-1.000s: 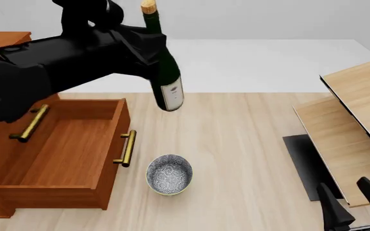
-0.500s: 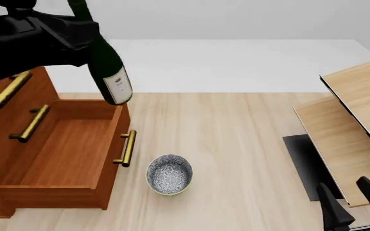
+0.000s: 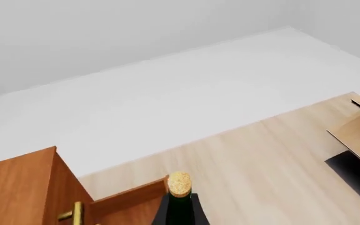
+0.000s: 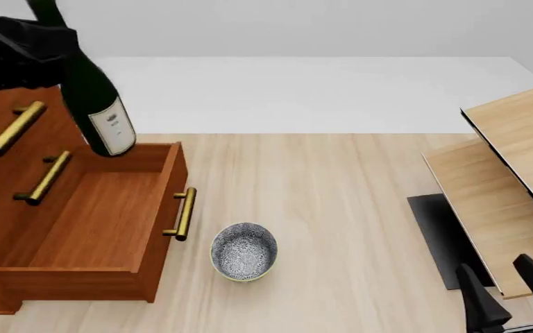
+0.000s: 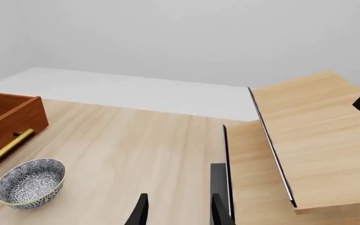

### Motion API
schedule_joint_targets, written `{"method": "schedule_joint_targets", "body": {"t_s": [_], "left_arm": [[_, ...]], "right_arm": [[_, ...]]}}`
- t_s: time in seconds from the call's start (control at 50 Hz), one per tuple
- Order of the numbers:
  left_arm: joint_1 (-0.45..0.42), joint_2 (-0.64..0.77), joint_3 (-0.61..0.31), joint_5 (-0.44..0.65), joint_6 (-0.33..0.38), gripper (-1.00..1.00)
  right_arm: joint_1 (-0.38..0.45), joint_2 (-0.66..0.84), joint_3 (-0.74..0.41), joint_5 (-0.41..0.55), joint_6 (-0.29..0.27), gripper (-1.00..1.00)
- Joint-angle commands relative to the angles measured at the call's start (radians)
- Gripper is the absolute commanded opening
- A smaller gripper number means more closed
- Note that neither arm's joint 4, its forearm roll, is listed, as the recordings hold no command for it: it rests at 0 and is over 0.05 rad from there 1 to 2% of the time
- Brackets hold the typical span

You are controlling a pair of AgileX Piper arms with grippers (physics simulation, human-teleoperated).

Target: Put the wine bottle in the bottom drawer of the cabinet.

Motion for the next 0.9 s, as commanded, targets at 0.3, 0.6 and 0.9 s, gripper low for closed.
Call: {"method": "schedule_joint_targets", "body": {"t_s": [0.3,0.6,0.9], "left_arm": [[0.058,0.126,-0.137,0.187,0.055,-1.00],[0.077,0.153,-0.075,0.183,0.043,-1.00],[0.099,0.142,-0.006,0.147,0.018,-1.00]], "right_arm": [[0.003,0.001,0.000,-0.001,0.003,1.00],[0.002,0.007,0.000,-0.006,0.000,1.00],[0.000,0.007,0.000,-0.004,0.000,1.00]]}}
